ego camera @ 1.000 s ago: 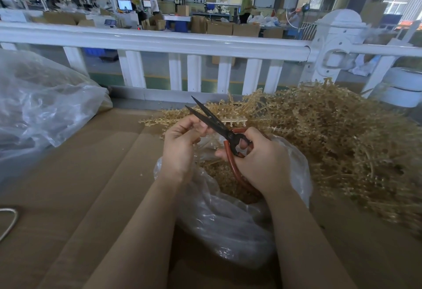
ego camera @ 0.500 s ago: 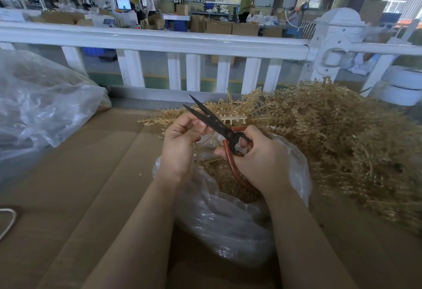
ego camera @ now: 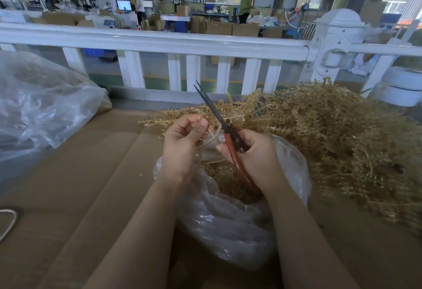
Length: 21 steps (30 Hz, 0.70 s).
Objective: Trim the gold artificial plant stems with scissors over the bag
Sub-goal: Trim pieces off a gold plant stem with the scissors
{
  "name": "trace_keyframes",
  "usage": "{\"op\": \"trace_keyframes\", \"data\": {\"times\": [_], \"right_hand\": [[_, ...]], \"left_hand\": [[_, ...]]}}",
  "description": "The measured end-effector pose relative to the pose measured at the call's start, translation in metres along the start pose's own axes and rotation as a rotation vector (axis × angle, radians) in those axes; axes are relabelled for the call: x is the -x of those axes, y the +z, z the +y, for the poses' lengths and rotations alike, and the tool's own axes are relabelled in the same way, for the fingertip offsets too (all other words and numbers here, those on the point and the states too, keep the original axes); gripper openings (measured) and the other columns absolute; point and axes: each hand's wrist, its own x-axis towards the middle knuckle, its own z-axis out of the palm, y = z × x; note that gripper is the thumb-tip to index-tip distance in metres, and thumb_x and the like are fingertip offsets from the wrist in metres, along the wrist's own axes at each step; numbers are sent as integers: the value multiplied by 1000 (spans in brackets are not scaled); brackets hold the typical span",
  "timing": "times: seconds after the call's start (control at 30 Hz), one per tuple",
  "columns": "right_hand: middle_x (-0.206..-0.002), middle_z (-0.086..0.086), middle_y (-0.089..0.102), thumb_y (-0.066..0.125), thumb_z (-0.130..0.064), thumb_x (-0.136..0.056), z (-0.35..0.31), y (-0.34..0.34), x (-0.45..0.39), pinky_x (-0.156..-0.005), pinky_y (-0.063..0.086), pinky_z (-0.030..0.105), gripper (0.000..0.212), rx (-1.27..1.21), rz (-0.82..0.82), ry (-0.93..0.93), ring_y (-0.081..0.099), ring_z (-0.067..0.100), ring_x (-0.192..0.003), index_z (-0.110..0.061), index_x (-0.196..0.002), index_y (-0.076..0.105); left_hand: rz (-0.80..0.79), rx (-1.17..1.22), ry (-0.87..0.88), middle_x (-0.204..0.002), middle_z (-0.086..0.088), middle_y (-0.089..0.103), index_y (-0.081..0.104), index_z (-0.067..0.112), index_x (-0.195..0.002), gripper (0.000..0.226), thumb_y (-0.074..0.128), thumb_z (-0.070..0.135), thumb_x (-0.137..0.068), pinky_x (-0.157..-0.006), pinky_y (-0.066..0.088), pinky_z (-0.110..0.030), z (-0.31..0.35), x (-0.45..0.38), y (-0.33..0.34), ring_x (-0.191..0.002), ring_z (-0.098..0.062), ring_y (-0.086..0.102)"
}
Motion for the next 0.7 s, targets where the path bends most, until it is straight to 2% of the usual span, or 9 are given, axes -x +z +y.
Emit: {"op": "trace_keyframes", "data": {"times": [0.17, 0.23, 0.3, 0.37, 0.47, 0.53, 0.63, 0.7], "right_hand": [[-80, -4, 77, 79, -30, -74, -2, 1, -2, -75, 62, 41, 11, -90, -59, 95, 74, 16, -75, -24, -82, 73], [-80, 3, 77, 80, -18, -80, -4, -2, -3, -74, 62, 37, 8, -150, -44, 96, 74, 22, -77, -22, -81, 73], [-79, 4, 76, 78, -9, -84, -6, -6, -4, -74, 60, 31, 13, -208, 13, 119, 74, 22, -77, -20, -80, 72], [-76, 3, 76, 75, -7, -87, -6, -9, -5, -74, 59, 27, 15, -245, 74, 146, 74, 20, -76, -18, -78, 71], [-72, 0, 76, 74, -9, -88, -5, -14, -4, -69, 55, 19, 20, -277, 141, 134, 72, 12, -71, -21, -72, 74], [-72, -1, 75, 74, -12, -89, -5, -15, -4, -70, 55, 21, 25, -295, 164, 134, 70, 11, -70, -29, -71, 77], [-73, 1, 76, 74, -12, -89, -6, -15, -4, -71, 53, 25, 16, -342, 193, 149, 71, 10, -69, -20, -75, 72], [-75, 2, 76, 76, -16, -89, -6, -15, -3, -75, 55, 32, 13, -337, 196, 143, 72, 13, -71, -21, -77, 72]], "left_hand": [[-73, 6, -4, -63, 7, 66, 62, 0, -101, 9, 56, -3, -95, -55, 53, -17, 0, 2, 1, -57, -3, 64], [-61, 69, -76, -75, 0, 68, 60, 4, -116, 26, 64, 7, -91, -56, 55, -20, 0, 2, 0, -66, -8, 69], [-58, 34, -176, -98, -9, 69, 59, 12, -122, 44, 73, 26, -83, -66, 54, -26, 0, 0, -3, -83, -16, 69], [-116, -45, -266, -103, -7, 69, 63, 16, -113, 42, 75, 39, -79, -71, 49, -29, 1, -1, -7, -87, -21, 64], [-279, -141, -319, -84, -2, 65, 71, 21, -88, 21, 73, 38, -77, -71, 42, -29, 2, -2, -10, -74, -18, 55], [-335, -177, -309, -75, 0, 64, 75, 21, -80, 12, 80, 31, -76, -63, 38, -25, 2, -1, -11, -67, -14, 49], [-352, -167, -313, -68, 0, 63, 78, 15, -80, 16, 77, 28, -72, -53, 36, -17, 4, 0, -13, -56, -7, 45], [-372, -162, -304, -69, 0, 66, 75, 12, -79, 18, 75, 30, -74, -53, 39, -16, 6, 0, -13, -55, -8, 48]]}}
